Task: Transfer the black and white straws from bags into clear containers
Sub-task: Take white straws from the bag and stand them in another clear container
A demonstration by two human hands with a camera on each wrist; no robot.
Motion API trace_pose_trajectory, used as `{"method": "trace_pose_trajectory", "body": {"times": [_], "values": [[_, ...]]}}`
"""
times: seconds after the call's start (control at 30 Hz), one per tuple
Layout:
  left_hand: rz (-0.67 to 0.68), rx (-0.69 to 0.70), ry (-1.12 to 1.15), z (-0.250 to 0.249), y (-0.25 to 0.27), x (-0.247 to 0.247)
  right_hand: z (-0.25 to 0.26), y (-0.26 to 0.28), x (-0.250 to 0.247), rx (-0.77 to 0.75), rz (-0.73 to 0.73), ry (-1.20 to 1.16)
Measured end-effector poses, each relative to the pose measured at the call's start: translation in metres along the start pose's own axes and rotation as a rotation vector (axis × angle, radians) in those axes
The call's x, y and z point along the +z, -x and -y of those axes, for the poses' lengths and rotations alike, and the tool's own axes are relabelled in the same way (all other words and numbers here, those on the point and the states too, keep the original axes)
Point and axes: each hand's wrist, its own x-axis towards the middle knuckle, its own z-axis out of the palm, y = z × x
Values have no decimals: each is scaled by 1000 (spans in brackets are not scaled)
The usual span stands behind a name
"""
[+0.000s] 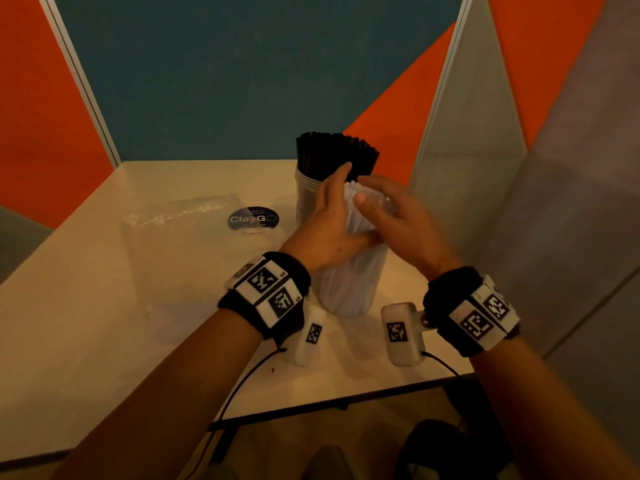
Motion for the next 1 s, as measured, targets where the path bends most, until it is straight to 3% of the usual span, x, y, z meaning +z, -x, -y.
{"method": "trace_pose_trajectory", "body": {"times": [0.13,0.33,0.43,0.6,0.7,0.9,1.0], "values": [[-96,-5,89,2,-8,-1,-5,5,-2,96,-74,-248],[-42,26,105,9,-21,6,-8,-1,2,167,85,-213],[-98,54,145,13,-25,9,-5,-5,1,181,90,-230],[-202,61,221,8,-31,11,1,-6,5,156,9,-166],[-234,-7,267,10,-30,10,2,-2,7,180,-31,-158],[-213,-50,222,11,-12,-11,1,7,1,187,-48,-187],[-166,-55,114,14,9,-35,0,9,-2,164,-173,-204]]}}
